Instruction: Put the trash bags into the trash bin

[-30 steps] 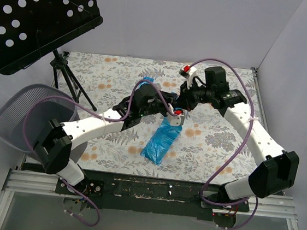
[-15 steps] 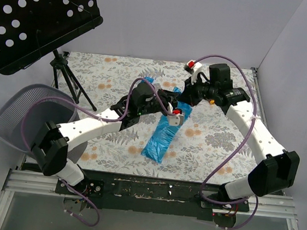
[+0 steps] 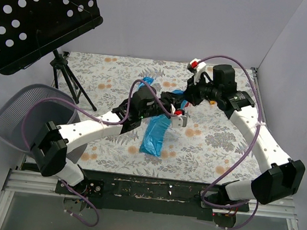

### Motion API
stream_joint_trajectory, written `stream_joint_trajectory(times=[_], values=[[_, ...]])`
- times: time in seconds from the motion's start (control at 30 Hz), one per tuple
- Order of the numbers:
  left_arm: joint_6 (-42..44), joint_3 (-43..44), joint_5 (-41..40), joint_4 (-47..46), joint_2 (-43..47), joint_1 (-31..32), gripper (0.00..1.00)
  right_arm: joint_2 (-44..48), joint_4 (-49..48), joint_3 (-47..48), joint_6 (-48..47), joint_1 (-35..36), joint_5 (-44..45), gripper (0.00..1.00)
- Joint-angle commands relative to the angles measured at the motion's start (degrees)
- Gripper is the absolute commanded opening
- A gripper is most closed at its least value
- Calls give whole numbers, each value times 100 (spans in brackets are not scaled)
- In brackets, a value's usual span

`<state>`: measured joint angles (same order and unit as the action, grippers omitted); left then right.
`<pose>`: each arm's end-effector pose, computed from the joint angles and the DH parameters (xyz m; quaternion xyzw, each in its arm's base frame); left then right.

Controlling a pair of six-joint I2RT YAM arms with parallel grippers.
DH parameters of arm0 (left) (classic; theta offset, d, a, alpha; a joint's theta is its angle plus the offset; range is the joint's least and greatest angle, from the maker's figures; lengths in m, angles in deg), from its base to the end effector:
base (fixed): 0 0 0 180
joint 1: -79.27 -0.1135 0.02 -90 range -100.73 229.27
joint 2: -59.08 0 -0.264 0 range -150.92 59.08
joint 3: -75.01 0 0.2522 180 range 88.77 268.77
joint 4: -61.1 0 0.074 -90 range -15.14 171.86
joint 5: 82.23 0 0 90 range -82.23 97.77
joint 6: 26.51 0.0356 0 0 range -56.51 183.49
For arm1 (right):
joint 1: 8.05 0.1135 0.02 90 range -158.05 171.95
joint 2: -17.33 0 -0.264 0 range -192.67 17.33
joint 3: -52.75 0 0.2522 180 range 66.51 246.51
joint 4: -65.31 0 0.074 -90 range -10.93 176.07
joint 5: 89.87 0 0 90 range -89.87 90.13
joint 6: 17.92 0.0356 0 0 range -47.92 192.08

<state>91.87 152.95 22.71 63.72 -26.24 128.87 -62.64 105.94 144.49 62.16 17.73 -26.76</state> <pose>0.2233 -0.2765 0.3254 0.5428 0.5378 -0.2152 0.6081 0.2753 0.1509 0.3739 -0.3692 0.7609 0.2665 0.4623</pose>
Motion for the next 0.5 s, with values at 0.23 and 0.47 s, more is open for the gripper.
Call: stream_joint_trajectory(times=[0.23,0.47], values=[[-3300,174,-836,-110,1103,-952,81,825,11,-327,376,-187,-2170,1],[-5429,349,937,2297,1984,-970,63,895,-410,-397,719,-583,-2707,1]])
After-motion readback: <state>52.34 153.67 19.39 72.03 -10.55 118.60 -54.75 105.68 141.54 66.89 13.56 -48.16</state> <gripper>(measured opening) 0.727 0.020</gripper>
